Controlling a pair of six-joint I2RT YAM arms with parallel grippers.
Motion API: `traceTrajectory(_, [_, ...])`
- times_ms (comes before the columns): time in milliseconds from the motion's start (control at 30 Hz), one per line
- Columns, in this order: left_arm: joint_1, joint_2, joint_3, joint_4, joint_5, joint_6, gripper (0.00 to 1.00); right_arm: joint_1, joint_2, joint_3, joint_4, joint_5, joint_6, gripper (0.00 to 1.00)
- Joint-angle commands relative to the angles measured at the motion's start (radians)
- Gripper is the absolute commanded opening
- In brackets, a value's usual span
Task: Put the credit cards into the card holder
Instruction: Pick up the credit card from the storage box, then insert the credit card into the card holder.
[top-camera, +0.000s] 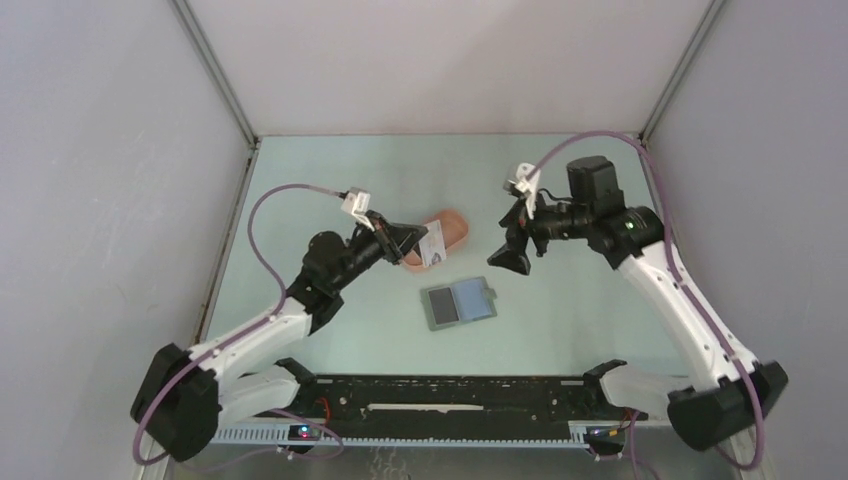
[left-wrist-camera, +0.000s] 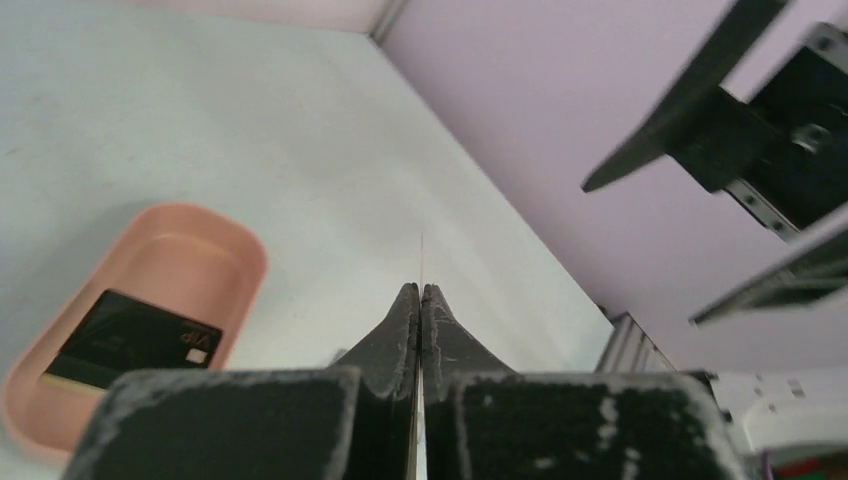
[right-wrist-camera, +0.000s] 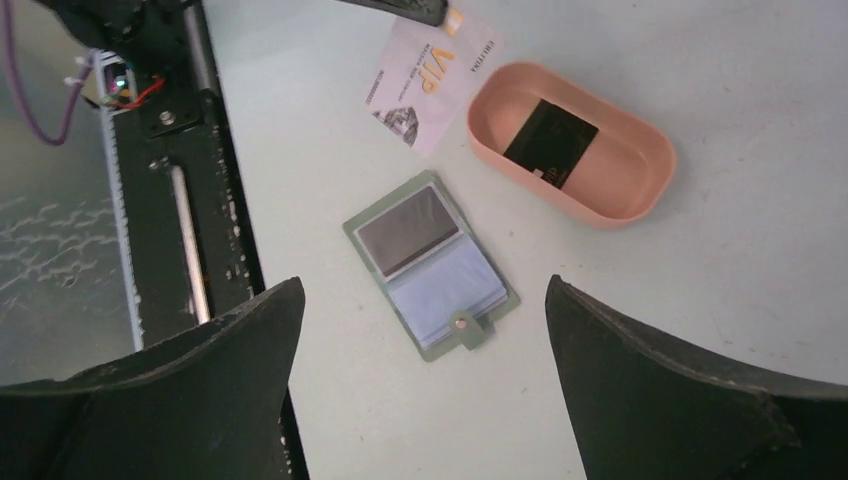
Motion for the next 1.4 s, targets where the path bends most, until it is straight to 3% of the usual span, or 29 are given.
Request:
traceTrajectory(0, [-0.035, -0.130, -0.103, 0.054, 0.140, 0.112, 0.00, -0.067, -0.116, -0.152, 0.171, -0.261, 0.022, 1.00])
traceTrajectory(133, [-0.066, -0.181, -0.143, 0.075, 0.216, 0.100, 0.00, -0.086, -0.139, -0.280, 0.291, -0.407, 0.082, 1.00])
traceTrajectory(300, [-0.156, -0.169, -0.172, 0.140, 0.231, 0.104, 0.00, -0.072, -0.086, -0.356, 0.442, -0.460, 0.211, 0.96])
traceTrajectory(633, [-0.213, -0.099, -0.152, 0.196, 0.254, 0.136, 0.00, 0.022, 0.011, -0.359, 0.463, -0.487, 0.235, 0.78])
traceTrajectory(900, [-0.218, -0.066, -0.157, 0.256, 0.257, 0.122, 0.00, 0.055, 0.060, -0.358, 0.507, -0.528, 0.300, 0.52])
traceTrajectory(1067, [-0.220, -0.056, -0.157, 0.268, 0.268, 0.118, 0.00, 0.055, 0.070, -0.358, 0.519, -0.551, 0.311, 0.44])
traceTrajectory(1167, [-0.220, -0.049, -0.162, 0.279, 0.264, 0.115, 0.00, 0.057, 0.081, -0.358, 0.530, -0.579, 0.320, 0.35])
traceTrajectory(1367, [-0.221, -0.050, -0.173, 0.292, 0.239, 0.108, 0.04, 0.064, 0.097, -0.358, 0.538, -0.623, 0.308, 0.02])
